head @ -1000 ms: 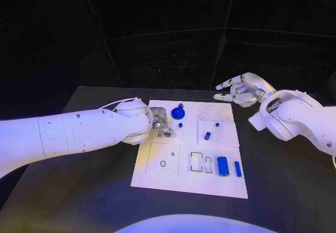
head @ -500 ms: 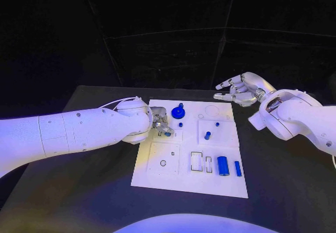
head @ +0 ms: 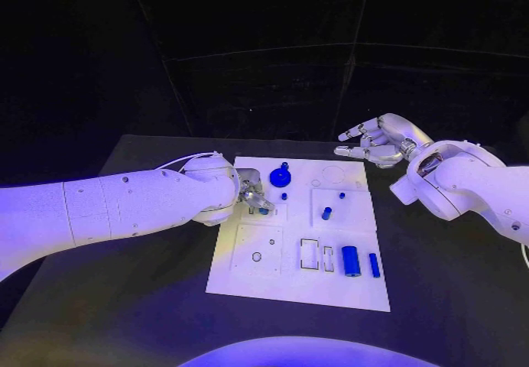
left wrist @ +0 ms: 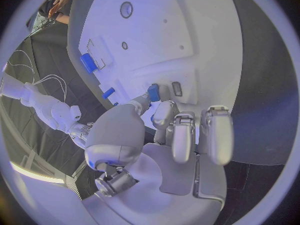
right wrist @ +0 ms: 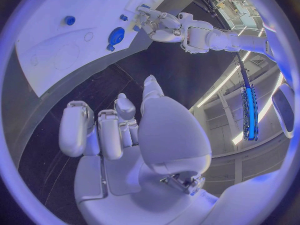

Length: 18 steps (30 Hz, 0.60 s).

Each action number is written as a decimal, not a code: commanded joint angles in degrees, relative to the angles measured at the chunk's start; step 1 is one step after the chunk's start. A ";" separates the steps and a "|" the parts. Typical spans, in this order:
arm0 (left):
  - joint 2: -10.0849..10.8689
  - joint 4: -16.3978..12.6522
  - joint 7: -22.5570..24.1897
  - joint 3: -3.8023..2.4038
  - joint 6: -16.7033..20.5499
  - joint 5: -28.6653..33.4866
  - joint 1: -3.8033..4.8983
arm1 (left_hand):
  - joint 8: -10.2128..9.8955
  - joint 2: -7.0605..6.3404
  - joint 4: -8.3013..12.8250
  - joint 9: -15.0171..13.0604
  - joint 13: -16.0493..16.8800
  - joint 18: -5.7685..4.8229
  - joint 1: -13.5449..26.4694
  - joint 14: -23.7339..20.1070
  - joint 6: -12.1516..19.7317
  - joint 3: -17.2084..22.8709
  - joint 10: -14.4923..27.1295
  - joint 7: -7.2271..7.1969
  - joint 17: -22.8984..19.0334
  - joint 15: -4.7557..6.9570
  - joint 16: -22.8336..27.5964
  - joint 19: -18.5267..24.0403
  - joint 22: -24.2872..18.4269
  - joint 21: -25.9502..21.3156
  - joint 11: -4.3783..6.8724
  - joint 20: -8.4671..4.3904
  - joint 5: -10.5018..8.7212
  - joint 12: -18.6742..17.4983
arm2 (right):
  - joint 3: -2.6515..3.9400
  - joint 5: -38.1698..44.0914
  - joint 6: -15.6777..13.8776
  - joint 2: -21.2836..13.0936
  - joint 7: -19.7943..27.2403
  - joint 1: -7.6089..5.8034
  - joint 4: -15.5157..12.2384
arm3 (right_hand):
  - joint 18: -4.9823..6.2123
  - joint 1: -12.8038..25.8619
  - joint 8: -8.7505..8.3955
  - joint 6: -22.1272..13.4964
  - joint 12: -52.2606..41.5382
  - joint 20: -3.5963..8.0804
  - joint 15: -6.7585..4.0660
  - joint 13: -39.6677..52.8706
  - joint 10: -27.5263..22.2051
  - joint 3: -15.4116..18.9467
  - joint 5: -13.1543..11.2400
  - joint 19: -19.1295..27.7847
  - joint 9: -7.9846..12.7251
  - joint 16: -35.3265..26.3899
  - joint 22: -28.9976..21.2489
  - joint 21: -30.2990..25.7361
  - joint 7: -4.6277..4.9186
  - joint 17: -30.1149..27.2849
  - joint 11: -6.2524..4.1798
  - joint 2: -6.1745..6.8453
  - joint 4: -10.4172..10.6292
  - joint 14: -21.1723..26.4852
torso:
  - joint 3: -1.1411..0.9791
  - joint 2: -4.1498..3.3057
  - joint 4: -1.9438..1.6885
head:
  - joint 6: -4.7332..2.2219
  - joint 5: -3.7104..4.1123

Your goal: Assemble the parts on the task board

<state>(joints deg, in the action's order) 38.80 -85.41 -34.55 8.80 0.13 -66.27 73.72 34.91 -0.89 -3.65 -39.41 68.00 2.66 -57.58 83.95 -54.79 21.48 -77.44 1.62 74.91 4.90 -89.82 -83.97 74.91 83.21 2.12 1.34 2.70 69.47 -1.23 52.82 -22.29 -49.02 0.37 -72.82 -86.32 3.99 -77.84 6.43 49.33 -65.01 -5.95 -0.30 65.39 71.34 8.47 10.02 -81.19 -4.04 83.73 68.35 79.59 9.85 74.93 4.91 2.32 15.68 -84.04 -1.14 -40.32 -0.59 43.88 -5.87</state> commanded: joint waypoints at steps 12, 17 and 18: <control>-0.37 0.38 -0.60 0.07 -1.69 0.45 -0.01 | 0.44 -0.38 -0.87 -0.45 0.38 -0.21 1.79 6.05 -0.63 -2.26 -0.69 -0.15 15.09 0.67 -0.18 -1.03 4.51 0.07 0.24 -0.57 -0.06 0.56 | 0.02 -0.03 0.33 0.42 0.64 -0.11 0.14 | 0.40 1.90 0.56 -0.77 -0.01 -0.22 0.58 -0.50 -0.95 1.30 -2.20 0.54 0.03 -0.77 -0.67 -0.63 0.15 4.78 0.06 -0.12 0.99 -3.42 | 0.04 0.01 0.02 | 0.07 0.11; -0.44 0.43 -0.58 0.06 -1.23 0.56 0.00 | 0.63 -1.01 -2.62 -0.70 0.71 -0.26 3.98 6.05 -0.91 -5.17 -0.98 -0.27 15.09 0.74 -0.18 -1.16 4.74 0.18 0.34 -0.66 -0.05 0.91 | 0.02 -0.03 0.10 0.44 0.57 -0.11 0.17 | 0.46 3.99 0.77 -0.97 -0.10 -0.30 0.66 -0.64 -1.10 1.80 -4.87 0.69 0.03 -0.94 -0.99 -0.84 0.24 4.63 0.16 0.11 1.18 -3.38 | 0.04 -0.03 0.01 | -0.05 0.20; -0.48 0.43 -0.57 0.06 -1.03 0.58 0.00 | 0.66 -0.83 -2.93 -0.76 0.85 -0.29 4.16 6.05 -0.96 -5.65 -1.09 -0.33 15.09 0.78 -0.18 -1.22 4.85 0.25 0.38 -0.68 -0.04 1.05 | 0.02 -0.03 0.07 0.46 0.56 -0.11 0.19 | 0.46 4.19 0.79 -0.98 -0.11 -0.31 0.67 -0.66 -1.12 1.82 -4.98 0.71 0.03 -0.99 -1.03 -0.86 0.24 4.56 0.17 0.15 1.18 -3.36 | 0.03 -0.03 0.00 | -0.07 0.20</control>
<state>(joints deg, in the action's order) 38.44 -84.95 -34.60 8.77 -0.48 -66.15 73.82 35.29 -1.84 -6.54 -40.13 68.78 2.67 -53.92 83.95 -55.40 16.22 -78.07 1.43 74.91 5.32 -89.82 -83.98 74.91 83.22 2.55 0.93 2.70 70.32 -1.23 52.82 -22.12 -48.63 0.50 -72.82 -86.09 3.99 -74.29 6.89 48.75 -65.01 -6.25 0.12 64.77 70.71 10.05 5.21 -80.89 -4.04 83.03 67.37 79.09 10.10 74.93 5.12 2.56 16.78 -84.04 -1.10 -40.33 -0.60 43.88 -5.71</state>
